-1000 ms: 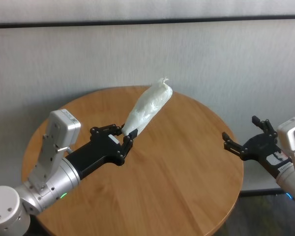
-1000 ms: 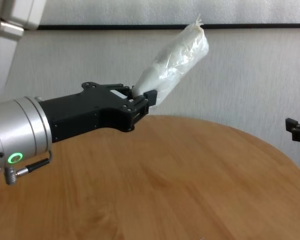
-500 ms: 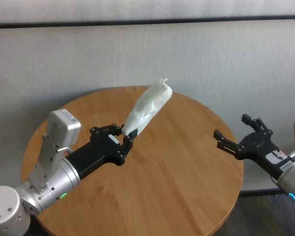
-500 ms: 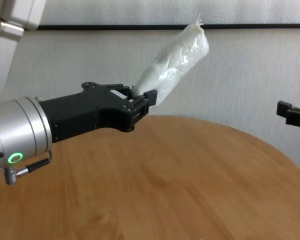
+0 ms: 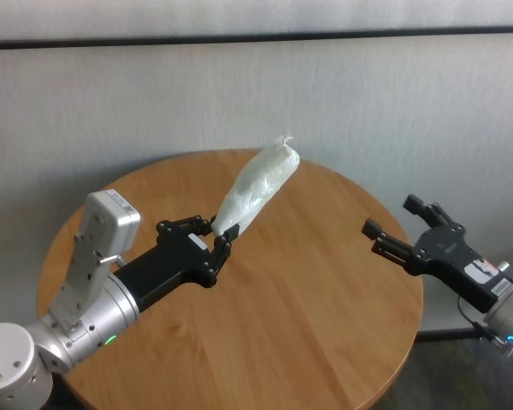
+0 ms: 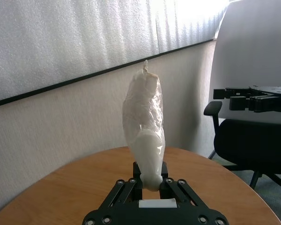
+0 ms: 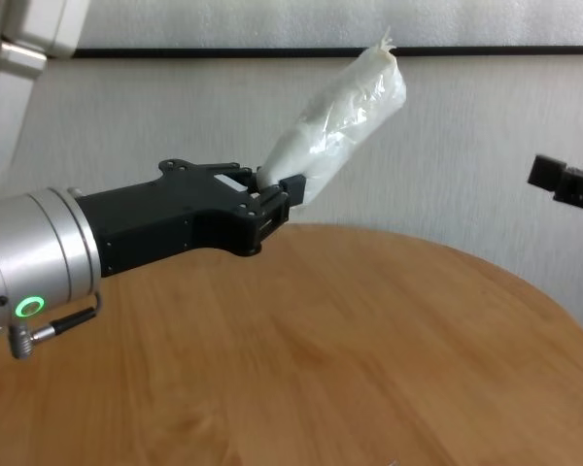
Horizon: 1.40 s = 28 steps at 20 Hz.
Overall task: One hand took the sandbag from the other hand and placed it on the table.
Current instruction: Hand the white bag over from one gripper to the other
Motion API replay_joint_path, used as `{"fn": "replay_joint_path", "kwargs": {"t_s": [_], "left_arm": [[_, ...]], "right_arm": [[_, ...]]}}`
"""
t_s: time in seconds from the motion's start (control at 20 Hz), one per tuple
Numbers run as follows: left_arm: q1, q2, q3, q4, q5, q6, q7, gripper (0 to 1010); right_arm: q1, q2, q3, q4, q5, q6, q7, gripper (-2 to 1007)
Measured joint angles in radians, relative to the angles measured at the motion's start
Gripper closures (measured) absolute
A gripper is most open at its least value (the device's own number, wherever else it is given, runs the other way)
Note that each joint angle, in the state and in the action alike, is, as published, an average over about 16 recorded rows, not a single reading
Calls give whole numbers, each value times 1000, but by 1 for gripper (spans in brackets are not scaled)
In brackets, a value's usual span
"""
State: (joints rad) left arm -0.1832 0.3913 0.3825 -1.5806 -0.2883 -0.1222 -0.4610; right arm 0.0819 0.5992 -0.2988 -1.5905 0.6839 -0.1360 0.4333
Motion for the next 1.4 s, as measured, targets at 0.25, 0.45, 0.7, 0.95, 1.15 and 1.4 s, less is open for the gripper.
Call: {"fn": "replay_joint_path", "kwargs": {"t_s": [0.25,0.45,0.7,0.95,1.15,1.4], "left_arm": [[0,0,0,0,0,0,0,806],[0,0,0,0,0,0,0,806],[0,0,0,0,0,0,0,806],[0,0,0,0,0,0,0,806],[0,0,0,0,0,0,0,806],[0,0,0,0,0,0,0,806]], "right_arm": [[12,-18,3,4,81,20,95,3],[31,-32,-8,7,136,58,148,3],[59,-50,-30,16,197,119,183,3],[90,-65,-55,35,255,185,194,3],[114,-78,-70,55,299,230,195,3],[143,-94,-85,81,344,272,187,3]]}}
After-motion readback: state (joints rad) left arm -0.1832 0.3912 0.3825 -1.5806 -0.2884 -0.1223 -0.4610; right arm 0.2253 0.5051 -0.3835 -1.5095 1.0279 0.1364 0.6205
